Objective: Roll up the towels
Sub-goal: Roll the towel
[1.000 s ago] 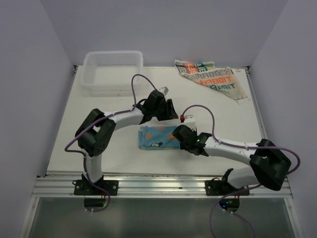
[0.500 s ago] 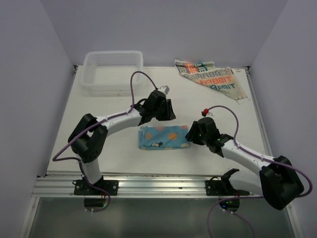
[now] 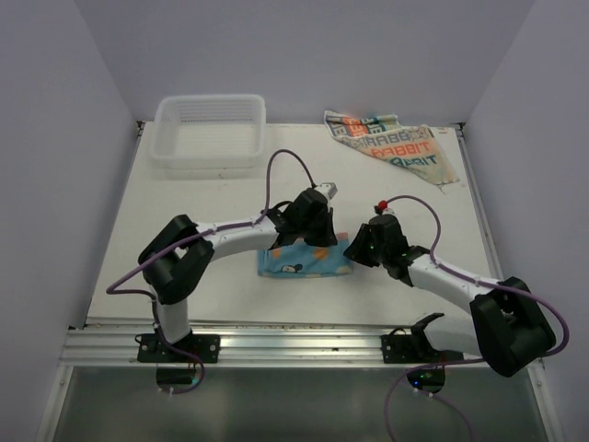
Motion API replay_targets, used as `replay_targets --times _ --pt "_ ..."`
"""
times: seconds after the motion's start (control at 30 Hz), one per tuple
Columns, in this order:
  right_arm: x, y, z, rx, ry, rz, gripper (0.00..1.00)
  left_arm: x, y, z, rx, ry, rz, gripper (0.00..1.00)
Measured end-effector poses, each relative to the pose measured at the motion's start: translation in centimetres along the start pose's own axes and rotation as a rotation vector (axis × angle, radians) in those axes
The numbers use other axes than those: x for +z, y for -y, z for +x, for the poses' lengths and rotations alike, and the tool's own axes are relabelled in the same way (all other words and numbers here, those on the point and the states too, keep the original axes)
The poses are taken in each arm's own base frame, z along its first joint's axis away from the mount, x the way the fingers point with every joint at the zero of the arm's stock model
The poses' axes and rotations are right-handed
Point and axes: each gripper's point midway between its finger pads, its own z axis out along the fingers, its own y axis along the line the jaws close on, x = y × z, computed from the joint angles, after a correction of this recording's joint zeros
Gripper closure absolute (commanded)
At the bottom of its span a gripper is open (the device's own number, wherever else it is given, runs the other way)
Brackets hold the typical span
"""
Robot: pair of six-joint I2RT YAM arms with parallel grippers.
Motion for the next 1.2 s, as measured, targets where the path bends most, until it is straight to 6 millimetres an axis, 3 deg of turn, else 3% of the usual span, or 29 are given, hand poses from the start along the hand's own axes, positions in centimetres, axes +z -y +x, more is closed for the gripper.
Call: replay_targets --times 0.33,0.7,0.73,0.87,1.2 --pt "0.4 0.4 0.5 -0.001 -0.024 0.011 0.72 2.3 -1.2 4.0 0.012 -0.098 -0.029 0.99" --pt "1.0 1.3 1.1 -0.014 -0.047 0.048 0.62 3.0 -1.8 4.9 0.013 -0.119 -0.049 1.00" --pt "1.0 1.2 1.0 -0.015 -0.043 0.047 0.62 3.0 -1.8 4.9 0.013 -0.119 -0.049 1.00" --pt "1.2 1.3 1.0 -0.022 -0.047 0.052 0.80 3.0 -1.8 4.9 0.012 -0.117 -0.052 1.00" --pt "0.4 0.3 0.4 -0.051 -0.031 0.011 0.92 3.1 -1.9 4.9 0.000 -0.113 -0.057 1.00"
